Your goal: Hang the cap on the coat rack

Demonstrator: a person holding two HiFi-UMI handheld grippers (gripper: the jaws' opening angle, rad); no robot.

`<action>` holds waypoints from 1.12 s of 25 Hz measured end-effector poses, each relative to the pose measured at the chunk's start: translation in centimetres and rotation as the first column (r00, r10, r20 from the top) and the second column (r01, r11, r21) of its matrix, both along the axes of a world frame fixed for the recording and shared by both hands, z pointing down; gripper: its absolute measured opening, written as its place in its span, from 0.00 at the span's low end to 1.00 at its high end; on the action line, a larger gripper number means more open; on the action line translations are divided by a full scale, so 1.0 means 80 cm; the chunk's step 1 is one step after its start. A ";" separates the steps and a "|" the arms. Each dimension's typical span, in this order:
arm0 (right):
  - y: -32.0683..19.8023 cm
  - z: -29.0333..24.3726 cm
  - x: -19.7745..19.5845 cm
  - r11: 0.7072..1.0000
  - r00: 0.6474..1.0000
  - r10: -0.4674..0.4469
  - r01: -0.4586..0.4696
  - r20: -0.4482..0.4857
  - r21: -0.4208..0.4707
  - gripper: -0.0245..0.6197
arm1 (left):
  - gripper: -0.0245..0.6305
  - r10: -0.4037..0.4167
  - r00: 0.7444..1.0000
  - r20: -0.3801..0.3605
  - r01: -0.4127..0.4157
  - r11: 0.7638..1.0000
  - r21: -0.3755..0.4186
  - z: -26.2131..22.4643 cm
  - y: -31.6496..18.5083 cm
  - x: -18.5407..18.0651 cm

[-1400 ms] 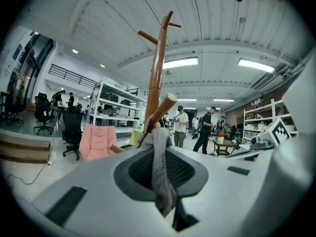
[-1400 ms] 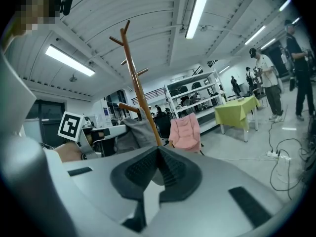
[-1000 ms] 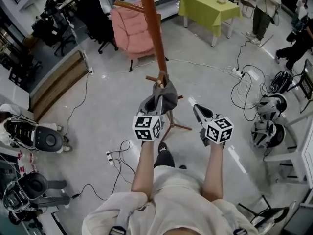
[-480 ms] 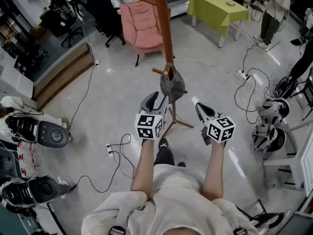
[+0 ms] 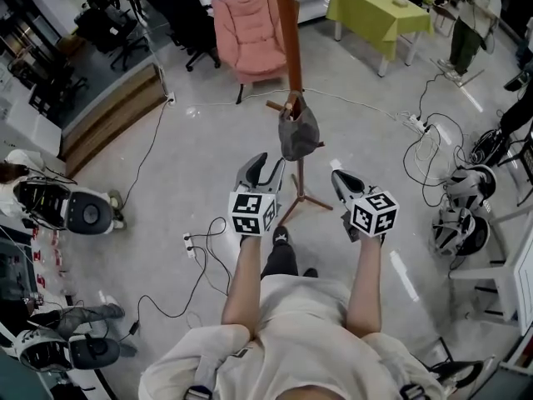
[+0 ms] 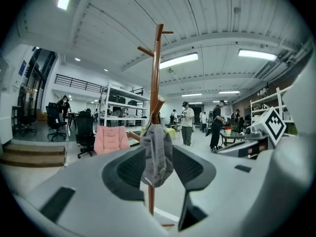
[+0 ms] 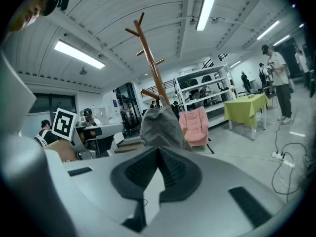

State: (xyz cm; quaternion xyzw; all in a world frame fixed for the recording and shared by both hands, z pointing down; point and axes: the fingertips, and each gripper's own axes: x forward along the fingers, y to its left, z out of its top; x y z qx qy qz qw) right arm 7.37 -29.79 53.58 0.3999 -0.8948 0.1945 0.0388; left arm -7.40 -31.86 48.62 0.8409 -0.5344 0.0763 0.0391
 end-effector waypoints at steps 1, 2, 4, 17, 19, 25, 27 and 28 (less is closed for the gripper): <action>0.000 0.000 0.000 1.000 1.000 -0.003 0.003 -0.015 0.002 0.04 | 0.30 -0.003 1.000 0.009 0.003 1.000 0.006 -0.001 0.002 0.000; -0.001 0.000 0.000 1.000 1.000 -0.004 0.004 -0.028 0.004 0.04 | 0.30 -0.004 1.000 0.016 0.004 1.000 0.009 -0.002 0.004 -0.001; -0.001 -0.002 -0.001 1.000 0.999 -0.003 0.004 -0.042 0.007 0.04 | 0.30 -0.002 1.000 0.019 0.002 1.000 0.007 -0.003 0.007 -0.003; 0.009 -0.046 0.011 0.974 0.991 0.131 -0.135 0.032 0.181 0.04 | 0.29 -0.011 1.000 0.029 0.010 0.999 0.030 0.001 0.047 -0.022; 0.011 -0.039 0.009 0.976 0.991 0.130 -0.134 0.034 0.171 0.04 | 0.29 -0.018 1.000 0.023 0.018 1.000 0.024 0.008 0.050 -0.027; 0.014 -0.035 -0.010 0.986 0.997 0.067 -0.072 0.041 0.150 0.04 | 0.26 -0.040 0.999 -0.004 0.040 0.999 0.022 0.009 0.050 -0.041; 0.015 -0.032 -0.013 0.988 0.998 0.063 -0.067 0.032 0.140 0.04 | 0.23 -0.043 0.999 -0.012 0.044 0.999 0.020 0.008 0.051 -0.043; 0.016 -0.031 -0.014 0.989 0.998 0.062 -0.065 0.026 0.134 0.04 | 0.21 -0.045 0.999 -0.015 0.045 0.999 0.020 0.008 0.051 -0.043</action>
